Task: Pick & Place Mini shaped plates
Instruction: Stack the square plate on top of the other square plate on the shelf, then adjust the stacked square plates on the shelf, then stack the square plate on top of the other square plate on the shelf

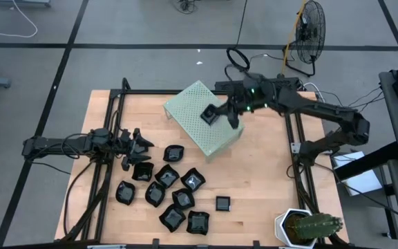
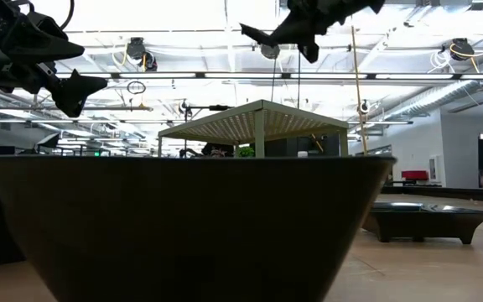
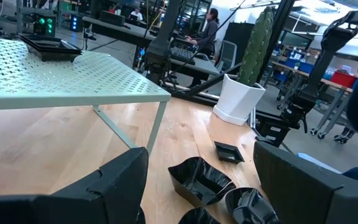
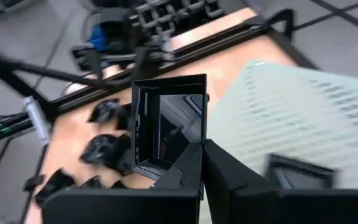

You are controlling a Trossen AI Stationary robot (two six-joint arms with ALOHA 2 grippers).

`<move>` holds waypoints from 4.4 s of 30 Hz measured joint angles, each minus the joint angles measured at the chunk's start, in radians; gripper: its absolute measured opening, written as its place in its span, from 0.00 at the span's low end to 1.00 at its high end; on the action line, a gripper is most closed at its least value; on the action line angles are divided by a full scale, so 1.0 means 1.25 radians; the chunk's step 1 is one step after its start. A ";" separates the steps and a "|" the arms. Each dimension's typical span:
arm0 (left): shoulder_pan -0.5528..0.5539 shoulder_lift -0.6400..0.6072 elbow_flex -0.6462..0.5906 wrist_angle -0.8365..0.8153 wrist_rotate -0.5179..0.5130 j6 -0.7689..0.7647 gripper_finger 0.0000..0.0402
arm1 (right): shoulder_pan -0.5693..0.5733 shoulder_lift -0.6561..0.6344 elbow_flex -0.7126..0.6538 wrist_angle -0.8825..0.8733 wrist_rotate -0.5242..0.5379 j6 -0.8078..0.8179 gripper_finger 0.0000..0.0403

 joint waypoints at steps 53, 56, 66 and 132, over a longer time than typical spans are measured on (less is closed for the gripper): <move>0.000 0.000 0.000 0.000 0.000 0.000 0.74 | -0.148 0.163 0.057 -0.165 -0.014 -0.063 0.06; 0.000 0.000 0.000 0.000 0.000 0.000 0.74 | -0.141 0.163 0.057 -0.162 -0.013 -0.065 0.09; 0.000 0.000 0.000 0.000 0.000 0.000 0.74 | -0.098 0.163 0.057 -0.155 -0.016 -0.089 0.17; 0.000 0.000 0.000 0.000 0.000 0.000 0.74 | 0.614 0.135 -0.098 -0.119 0.369 0.084 0.35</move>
